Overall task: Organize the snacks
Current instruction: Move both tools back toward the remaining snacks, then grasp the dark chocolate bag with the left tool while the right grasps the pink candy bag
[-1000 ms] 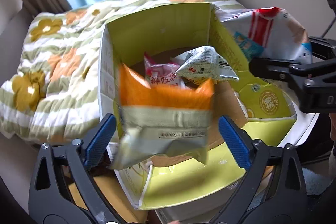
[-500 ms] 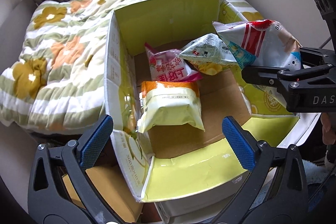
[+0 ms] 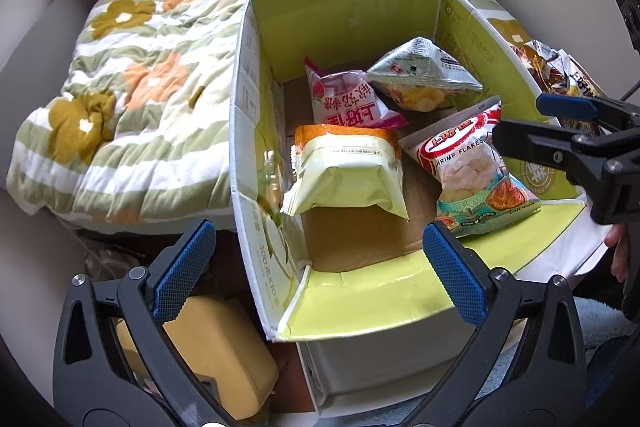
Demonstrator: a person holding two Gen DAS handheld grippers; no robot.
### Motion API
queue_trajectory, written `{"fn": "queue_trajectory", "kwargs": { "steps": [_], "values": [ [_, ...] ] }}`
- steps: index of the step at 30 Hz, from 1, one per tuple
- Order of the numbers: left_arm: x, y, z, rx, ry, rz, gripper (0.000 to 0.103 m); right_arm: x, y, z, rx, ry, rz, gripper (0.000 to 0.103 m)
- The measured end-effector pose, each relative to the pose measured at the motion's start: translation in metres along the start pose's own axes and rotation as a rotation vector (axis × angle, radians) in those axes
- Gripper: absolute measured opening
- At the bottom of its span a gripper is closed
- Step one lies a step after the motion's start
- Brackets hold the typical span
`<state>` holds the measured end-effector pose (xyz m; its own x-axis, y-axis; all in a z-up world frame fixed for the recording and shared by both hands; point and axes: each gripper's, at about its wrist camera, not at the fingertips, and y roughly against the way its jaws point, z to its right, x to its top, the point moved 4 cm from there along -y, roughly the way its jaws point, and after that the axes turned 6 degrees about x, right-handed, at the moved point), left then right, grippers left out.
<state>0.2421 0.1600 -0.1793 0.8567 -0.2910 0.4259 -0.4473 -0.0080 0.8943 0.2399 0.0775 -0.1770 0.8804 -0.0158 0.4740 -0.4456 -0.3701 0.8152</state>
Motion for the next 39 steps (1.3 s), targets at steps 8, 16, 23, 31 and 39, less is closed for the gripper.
{"fn": "queue_trajectory", "kwargs": {
  "steps": [8,16,23,31,39],
  "values": [
    [-0.007,0.019,0.002,0.011,0.026,0.04,0.103,-0.011,0.021,-0.008,-0.001,0.034,0.013,0.102],
    [-0.016,0.039,0.022,-0.049,0.02,0.071,0.103,-0.028,0.061,-0.007,-0.048,0.008,0.078,0.102],
    [-0.009,0.064,0.065,-0.082,-0.008,0.129,0.103,-0.049,0.112,0.029,-0.079,-0.053,0.159,0.102],
    [0.011,0.077,0.153,-0.133,-0.044,0.127,0.103,-0.077,0.175,0.113,-0.193,-0.104,0.195,0.102],
    [0.032,0.068,0.293,-0.217,-0.142,0.092,0.103,-0.127,0.224,0.207,-0.285,-0.155,0.151,0.102]
  ]
}}
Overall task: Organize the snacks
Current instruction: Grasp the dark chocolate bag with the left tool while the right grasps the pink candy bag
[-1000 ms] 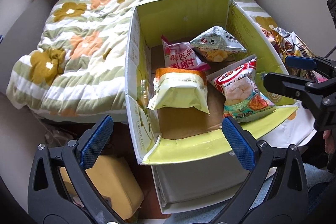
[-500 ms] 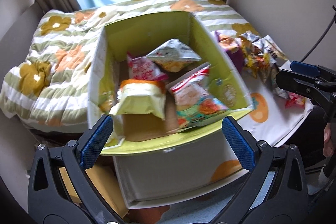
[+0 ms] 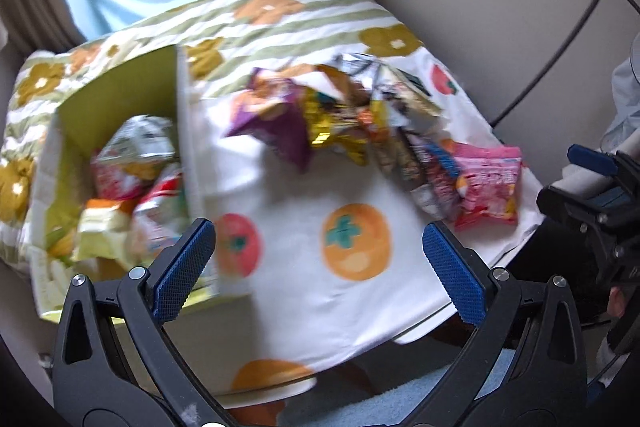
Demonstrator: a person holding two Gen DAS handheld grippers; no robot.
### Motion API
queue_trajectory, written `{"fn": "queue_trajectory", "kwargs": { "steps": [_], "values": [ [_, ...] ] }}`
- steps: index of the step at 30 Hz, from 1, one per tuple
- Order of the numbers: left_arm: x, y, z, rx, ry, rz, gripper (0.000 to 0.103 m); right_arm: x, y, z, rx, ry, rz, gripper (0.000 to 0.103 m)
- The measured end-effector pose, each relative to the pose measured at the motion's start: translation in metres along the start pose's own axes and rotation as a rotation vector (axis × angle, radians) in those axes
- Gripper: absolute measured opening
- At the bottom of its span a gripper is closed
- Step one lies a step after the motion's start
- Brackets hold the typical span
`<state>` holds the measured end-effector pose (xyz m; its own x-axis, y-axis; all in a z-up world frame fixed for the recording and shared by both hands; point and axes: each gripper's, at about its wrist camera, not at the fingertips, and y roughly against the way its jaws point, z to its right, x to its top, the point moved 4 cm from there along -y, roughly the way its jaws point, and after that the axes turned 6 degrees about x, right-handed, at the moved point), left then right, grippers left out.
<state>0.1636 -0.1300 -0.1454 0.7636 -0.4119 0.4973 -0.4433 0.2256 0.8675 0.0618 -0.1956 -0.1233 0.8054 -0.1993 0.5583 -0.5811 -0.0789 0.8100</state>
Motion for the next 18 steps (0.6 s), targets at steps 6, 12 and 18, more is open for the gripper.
{"fn": "queue_trajectory", "kwargs": {
  "steps": [6,12,18],
  "values": [
    [0.015,-0.043,0.069,-0.056,-0.024,-0.064,0.103,-0.024,-0.008,0.055,-0.03,-0.055,-0.054,0.102],
    [0.027,-0.087,0.102,-0.12,-0.043,-0.137,0.103,-0.046,-0.03,0.086,-0.025,-0.122,-0.118,0.102],
    [0.032,-0.132,0.124,-0.132,-0.109,-0.187,0.103,-0.055,-0.057,0.096,-0.022,-0.208,-0.129,0.102]
  ]
}}
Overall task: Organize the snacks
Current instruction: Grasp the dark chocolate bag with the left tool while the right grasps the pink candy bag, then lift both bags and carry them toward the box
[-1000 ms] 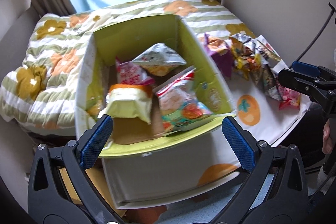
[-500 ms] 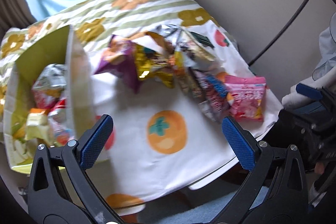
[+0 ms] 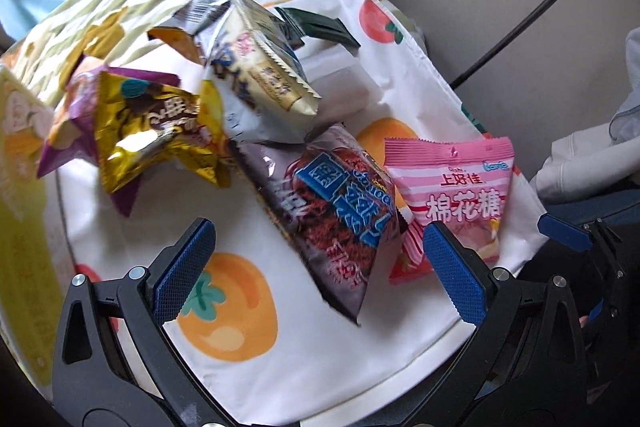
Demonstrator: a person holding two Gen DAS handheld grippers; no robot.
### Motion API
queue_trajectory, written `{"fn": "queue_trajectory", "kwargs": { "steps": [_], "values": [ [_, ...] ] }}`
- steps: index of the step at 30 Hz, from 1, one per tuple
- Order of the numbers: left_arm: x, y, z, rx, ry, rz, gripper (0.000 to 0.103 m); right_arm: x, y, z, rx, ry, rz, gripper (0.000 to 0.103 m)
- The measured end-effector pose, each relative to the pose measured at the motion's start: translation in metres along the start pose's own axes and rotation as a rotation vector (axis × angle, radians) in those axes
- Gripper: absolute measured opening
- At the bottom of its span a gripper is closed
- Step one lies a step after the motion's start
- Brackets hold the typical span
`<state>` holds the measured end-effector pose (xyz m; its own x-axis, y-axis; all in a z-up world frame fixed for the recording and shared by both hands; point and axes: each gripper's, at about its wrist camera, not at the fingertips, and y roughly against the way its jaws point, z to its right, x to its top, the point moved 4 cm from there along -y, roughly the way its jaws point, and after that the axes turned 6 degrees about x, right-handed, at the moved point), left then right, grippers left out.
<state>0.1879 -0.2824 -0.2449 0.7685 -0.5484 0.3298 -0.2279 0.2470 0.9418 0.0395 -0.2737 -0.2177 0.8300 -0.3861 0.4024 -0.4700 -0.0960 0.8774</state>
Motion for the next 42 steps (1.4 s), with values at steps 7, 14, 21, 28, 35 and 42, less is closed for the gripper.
{"fn": "queue_trajectory", "kwargs": {
  "steps": [7,14,21,28,35,42],
  "values": [
    [0.008,-0.032,0.003,-0.038,0.002,-0.036,0.102,0.002,-0.027,0.005,-0.006,-0.077,0.001,0.102],
    [0.011,-0.049,0.007,-0.103,-0.026,-0.081,0.074,0.006,-0.04,0.005,-0.043,-0.085,0.022,0.102],
    [0.014,-0.053,0.009,-0.103,-0.066,-0.098,0.065,0.01,-0.049,0.005,-0.068,-0.085,0.013,0.102],
    [0.012,-0.05,0.006,-0.064,-0.103,-0.094,0.064,0.014,-0.059,0.006,-0.084,-0.058,-0.001,0.101],
    [0.002,-0.043,0.007,-0.044,-0.115,-0.081,0.064,0.013,-0.069,0.006,-0.1,-0.036,-0.031,0.082],
    [-0.009,-0.031,0.009,-0.011,-0.117,-0.069,0.063,0.011,-0.064,0.002,-0.092,-0.009,-0.037,0.07]
  ]
}}
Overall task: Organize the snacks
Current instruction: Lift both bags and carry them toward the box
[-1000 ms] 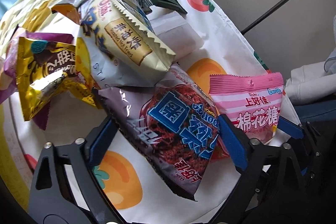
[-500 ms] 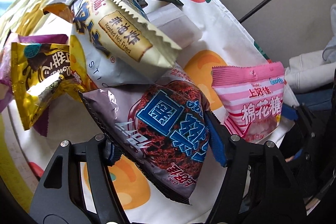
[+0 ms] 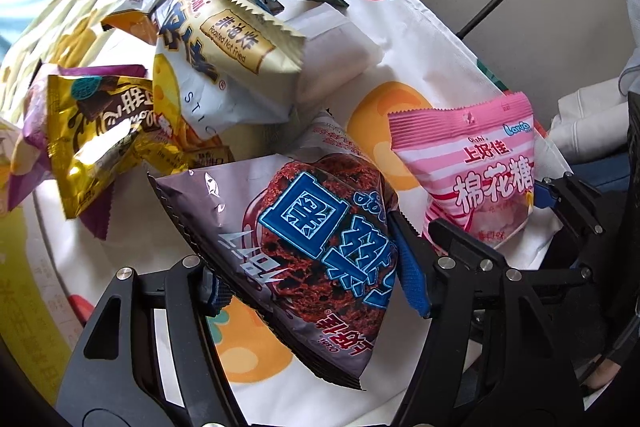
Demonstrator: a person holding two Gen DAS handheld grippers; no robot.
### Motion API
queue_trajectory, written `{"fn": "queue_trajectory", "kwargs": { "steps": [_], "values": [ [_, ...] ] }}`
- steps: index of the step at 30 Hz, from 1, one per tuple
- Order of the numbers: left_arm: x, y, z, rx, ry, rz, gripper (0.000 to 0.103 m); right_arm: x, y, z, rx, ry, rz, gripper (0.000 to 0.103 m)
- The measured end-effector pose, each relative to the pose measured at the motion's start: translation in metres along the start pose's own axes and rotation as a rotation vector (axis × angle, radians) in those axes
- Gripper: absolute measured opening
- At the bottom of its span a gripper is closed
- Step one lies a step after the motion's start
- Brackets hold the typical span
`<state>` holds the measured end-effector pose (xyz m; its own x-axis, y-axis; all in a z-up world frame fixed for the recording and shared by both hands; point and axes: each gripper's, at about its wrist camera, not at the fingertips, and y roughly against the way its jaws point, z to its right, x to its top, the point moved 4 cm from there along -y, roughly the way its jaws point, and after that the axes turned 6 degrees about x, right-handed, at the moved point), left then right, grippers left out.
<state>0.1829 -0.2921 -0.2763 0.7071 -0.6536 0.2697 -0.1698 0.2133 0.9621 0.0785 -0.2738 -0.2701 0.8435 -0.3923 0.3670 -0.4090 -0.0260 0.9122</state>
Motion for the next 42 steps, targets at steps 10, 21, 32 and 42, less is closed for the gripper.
{"fn": "queue_trajectory", "kwargs": {
  "steps": [10,21,32,42],
  "values": [
    [-0.01,0.037,0.005,0.039,0.044,0.063,0.063,-0.004,0.031,-0.001,0.028,0.051,0.029,0.069],
    [-0.03,0.115,-0.015,0.102,0.226,0.206,0.063,0.006,0.087,-0.02,0.102,0.201,0.111,0.069],
    [-0.074,0.206,-0.11,0.229,0.494,0.365,0.063,0.046,0.115,-0.112,0.211,0.434,0.183,0.069],
    [-0.131,0.238,-0.239,0.335,0.662,0.356,0.063,0.071,0.104,-0.24,0.326,0.583,0.194,0.069]
  ]
}}
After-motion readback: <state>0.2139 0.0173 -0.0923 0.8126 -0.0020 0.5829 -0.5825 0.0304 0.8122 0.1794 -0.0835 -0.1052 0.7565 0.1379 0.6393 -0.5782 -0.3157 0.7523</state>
